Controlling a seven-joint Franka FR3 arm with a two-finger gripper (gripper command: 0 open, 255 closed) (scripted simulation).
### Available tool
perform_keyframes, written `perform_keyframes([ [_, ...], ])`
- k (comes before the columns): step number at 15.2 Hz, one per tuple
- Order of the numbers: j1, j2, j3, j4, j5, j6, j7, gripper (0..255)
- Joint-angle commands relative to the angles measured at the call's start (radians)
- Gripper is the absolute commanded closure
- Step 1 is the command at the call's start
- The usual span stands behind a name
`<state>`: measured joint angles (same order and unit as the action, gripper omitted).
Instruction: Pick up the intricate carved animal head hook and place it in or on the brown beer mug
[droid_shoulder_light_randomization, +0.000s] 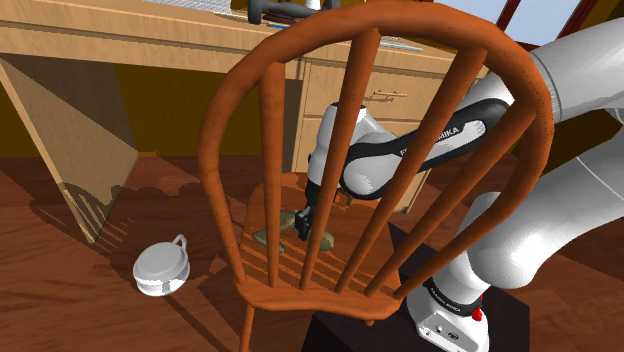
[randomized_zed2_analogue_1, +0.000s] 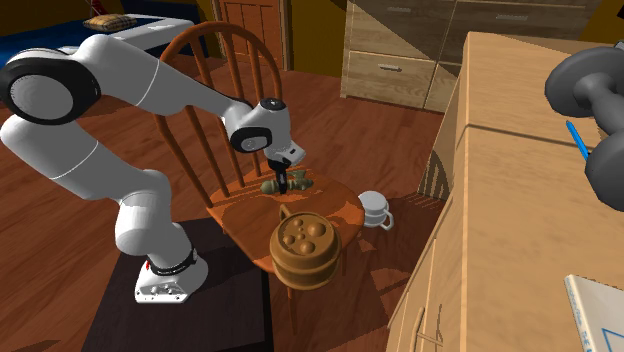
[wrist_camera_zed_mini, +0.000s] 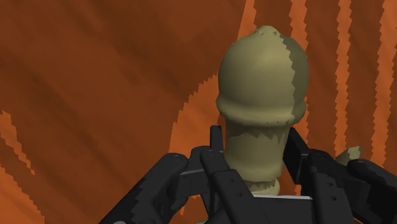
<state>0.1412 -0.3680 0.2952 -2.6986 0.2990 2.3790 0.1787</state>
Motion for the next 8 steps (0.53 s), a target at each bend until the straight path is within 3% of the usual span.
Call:
perform_keyframes([
  [1, 0.000, 0.000, 0.000, 0.000, 0.000, 0.000, 0.000, 255],
  [8, 0.000, -0.011, -0.002, 0.006, -0.002, -0.017, 0.002, 255],
])
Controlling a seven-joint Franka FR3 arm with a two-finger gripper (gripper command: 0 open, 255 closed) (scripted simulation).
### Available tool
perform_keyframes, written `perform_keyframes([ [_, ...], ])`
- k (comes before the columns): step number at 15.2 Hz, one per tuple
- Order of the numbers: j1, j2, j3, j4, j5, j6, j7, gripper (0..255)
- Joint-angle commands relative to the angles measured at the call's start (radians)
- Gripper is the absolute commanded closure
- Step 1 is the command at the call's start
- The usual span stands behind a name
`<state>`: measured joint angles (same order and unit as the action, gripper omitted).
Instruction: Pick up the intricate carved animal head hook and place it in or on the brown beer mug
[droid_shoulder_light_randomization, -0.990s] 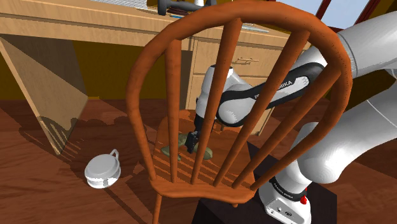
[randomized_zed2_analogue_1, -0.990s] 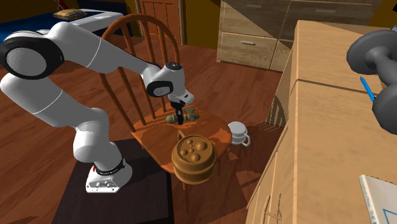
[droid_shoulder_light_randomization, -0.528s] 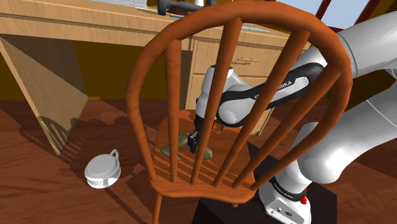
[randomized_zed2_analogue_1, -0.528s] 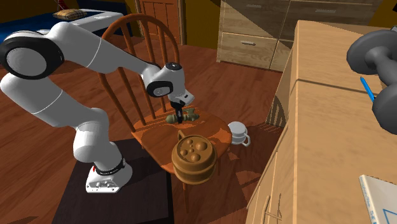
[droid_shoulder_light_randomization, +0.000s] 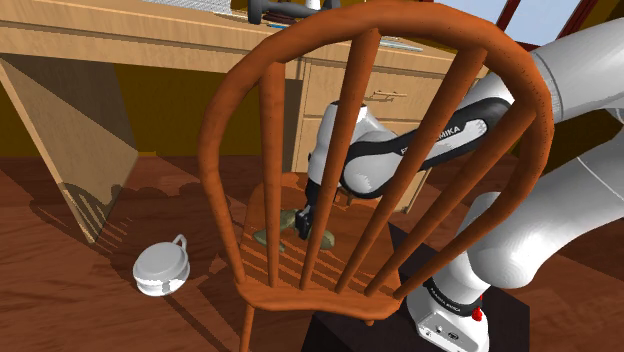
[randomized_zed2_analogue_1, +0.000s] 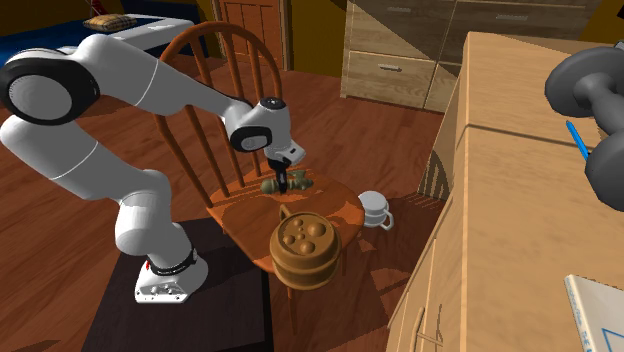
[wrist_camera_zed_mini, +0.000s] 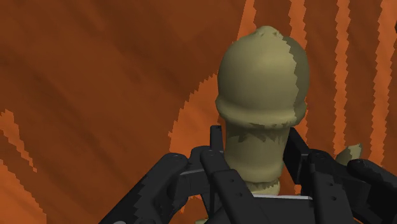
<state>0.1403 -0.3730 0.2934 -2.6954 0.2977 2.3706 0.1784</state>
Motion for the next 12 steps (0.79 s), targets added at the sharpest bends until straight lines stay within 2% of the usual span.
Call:
perform_keyframes([
  [1, 0.000, -0.017, -0.002, 0.009, -0.002, -0.026, 0.003, 255],
  [12, -0.005, -0.113, -0.024, 0.093, -0.022, -0.205, 0.021, 255],
])
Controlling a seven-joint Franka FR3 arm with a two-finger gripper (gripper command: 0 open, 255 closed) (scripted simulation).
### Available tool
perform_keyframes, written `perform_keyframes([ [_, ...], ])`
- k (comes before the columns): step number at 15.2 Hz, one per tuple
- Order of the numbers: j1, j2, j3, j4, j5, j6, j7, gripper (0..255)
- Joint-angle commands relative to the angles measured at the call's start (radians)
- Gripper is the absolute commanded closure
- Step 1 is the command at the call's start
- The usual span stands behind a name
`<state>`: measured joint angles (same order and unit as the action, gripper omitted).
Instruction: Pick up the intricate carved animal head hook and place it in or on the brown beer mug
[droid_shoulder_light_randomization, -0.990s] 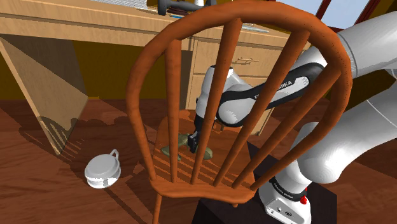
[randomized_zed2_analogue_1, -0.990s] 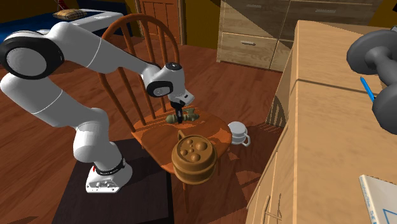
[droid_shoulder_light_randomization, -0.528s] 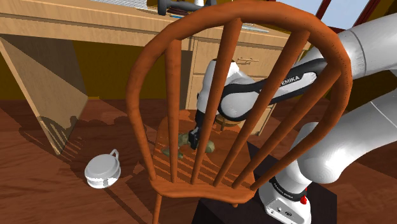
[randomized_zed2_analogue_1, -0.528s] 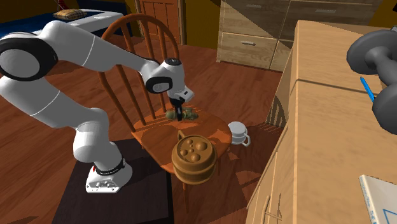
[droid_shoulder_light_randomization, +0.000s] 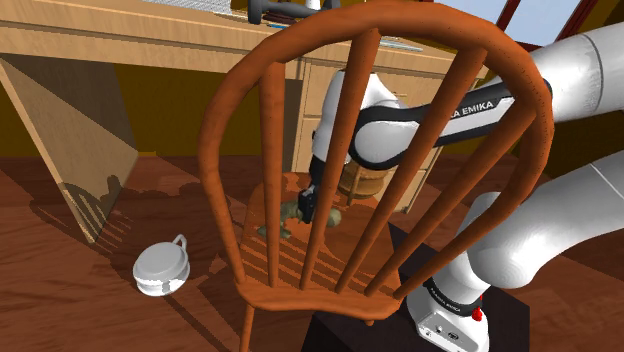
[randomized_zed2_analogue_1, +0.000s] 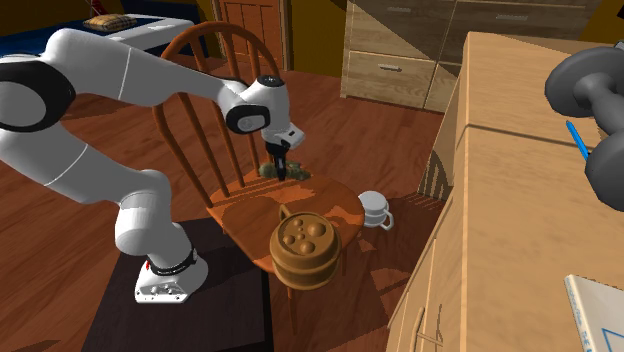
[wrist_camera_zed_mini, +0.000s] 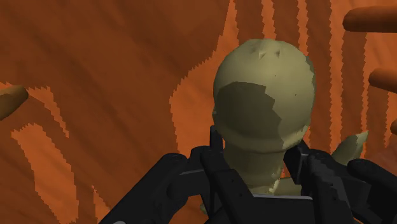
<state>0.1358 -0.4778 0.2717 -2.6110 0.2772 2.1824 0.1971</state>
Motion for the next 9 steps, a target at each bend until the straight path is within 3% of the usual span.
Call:
perform_keyframes([
  [1, -0.001, -0.015, -0.004, 0.017, -0.004, -0.032, 0.003, 255],
  [9, -0.005, -0.057, -0.019, 0.096, -0.018, -0.152, 0.016, 255],
])
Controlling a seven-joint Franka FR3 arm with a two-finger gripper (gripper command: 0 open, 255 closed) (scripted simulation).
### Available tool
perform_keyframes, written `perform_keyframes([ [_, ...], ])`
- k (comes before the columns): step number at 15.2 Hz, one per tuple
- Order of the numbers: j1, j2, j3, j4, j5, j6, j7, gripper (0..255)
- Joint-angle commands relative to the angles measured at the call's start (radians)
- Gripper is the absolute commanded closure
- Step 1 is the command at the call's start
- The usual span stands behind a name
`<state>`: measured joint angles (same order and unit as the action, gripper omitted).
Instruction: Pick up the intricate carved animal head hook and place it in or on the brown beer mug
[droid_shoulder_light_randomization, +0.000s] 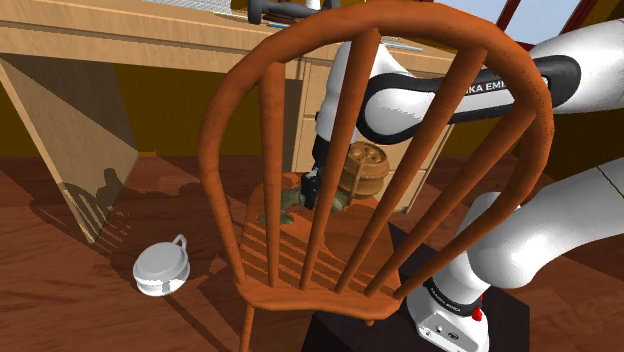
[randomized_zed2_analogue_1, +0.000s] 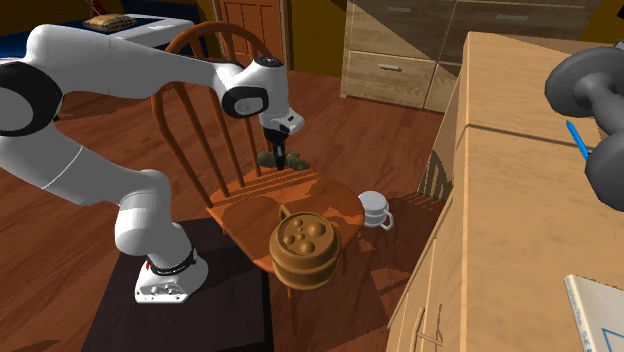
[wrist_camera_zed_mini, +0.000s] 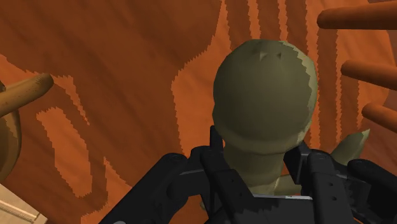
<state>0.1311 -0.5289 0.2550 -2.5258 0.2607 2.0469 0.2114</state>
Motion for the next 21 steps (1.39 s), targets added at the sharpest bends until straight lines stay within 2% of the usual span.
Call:
perform_keyframes([
  [1, -0.001, -0.010, -0.004, 0.021, -0.004, -0.031, 0.003, 255],
  [21, -0.012, -0.033, -0.034, 0.261, -0.034, -0.294, 0.032, 255],
])
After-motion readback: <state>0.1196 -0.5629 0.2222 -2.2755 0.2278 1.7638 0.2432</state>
